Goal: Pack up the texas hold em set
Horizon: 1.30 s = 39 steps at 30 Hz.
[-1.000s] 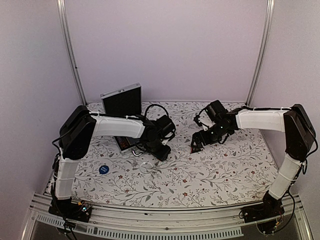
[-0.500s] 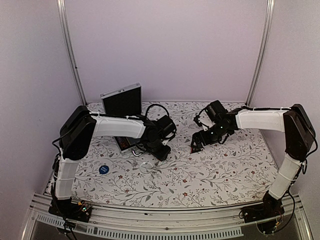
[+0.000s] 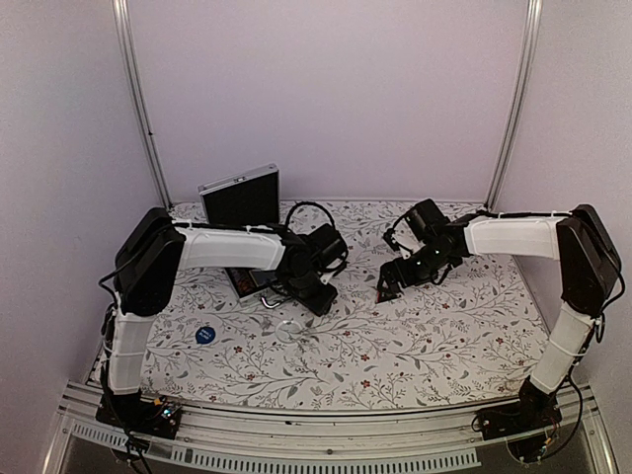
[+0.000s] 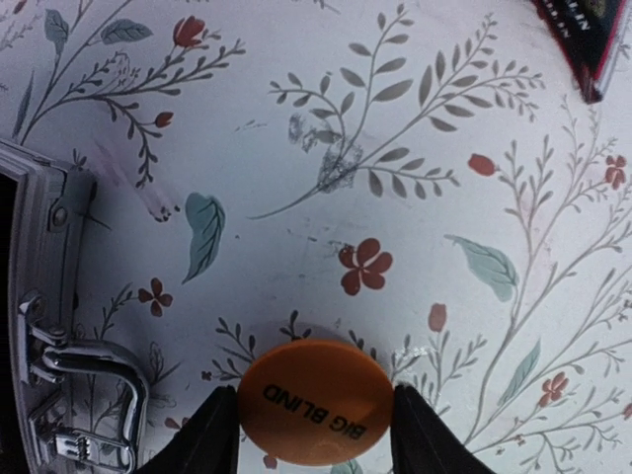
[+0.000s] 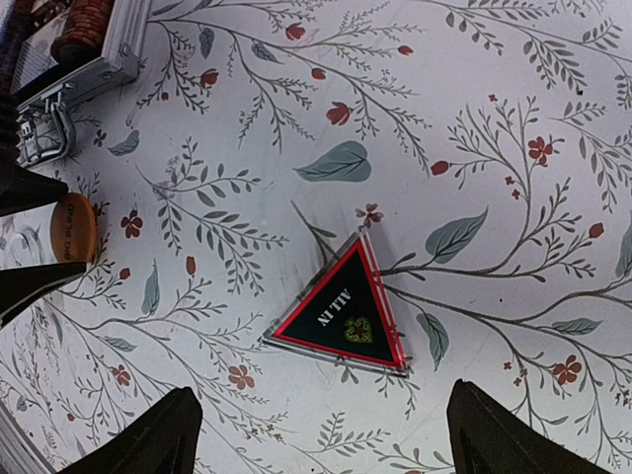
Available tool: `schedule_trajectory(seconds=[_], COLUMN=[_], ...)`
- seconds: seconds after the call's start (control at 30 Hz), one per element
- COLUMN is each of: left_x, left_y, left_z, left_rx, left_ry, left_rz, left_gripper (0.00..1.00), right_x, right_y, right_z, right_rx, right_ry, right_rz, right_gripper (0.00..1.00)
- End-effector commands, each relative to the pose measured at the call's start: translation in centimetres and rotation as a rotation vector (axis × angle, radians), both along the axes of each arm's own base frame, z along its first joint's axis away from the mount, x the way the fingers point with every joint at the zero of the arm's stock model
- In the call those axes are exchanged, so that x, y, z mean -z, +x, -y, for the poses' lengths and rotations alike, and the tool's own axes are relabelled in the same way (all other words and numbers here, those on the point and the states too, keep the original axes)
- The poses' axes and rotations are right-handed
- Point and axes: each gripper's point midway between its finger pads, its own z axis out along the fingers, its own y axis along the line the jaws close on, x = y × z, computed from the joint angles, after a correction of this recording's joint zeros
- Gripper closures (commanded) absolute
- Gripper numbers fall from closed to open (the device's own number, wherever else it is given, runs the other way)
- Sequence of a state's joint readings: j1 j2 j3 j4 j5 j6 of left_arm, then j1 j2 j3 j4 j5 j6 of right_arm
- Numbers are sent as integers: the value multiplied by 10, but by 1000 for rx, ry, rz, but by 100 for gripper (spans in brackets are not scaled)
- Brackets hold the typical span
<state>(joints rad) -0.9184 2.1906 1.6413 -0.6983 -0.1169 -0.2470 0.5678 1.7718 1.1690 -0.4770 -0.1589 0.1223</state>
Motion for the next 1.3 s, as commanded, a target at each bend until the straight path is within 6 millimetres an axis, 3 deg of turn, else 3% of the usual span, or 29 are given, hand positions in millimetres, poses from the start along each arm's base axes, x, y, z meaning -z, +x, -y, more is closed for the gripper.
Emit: schedule_trajectory(seconds=[0.0,0.27,0.57,0.73,0.9,1.07,1.27], left_x=[-39,-58,-85,-82,-74,-67,-54], left_y=[6,20,58,85,112,138,164], left_z=[9,-5,-71,-125,-162,-179,-186], left_rx=[12,-27,-176,-293,-387,-443,-474], left_ry=[-85,-111,-95,-32,7,16,39], left_rz=[37,67,139,177,212,240,256], left_gripper=[50,50,49,49,49,49,44], right_x=[4,4,2,4,1,0,-4], right_y=[4,4,5,6,8,10,10], right_z=[0,1,1,1,-1,-1,1], right_rx=[0,3,3,-1,-7,-14,-15], right_ry=[4,3,5,5,9,6,-1], right_rz=[1,2,7,4,11,10,15], right_gripper=[10,10,10,10,10,10,9])
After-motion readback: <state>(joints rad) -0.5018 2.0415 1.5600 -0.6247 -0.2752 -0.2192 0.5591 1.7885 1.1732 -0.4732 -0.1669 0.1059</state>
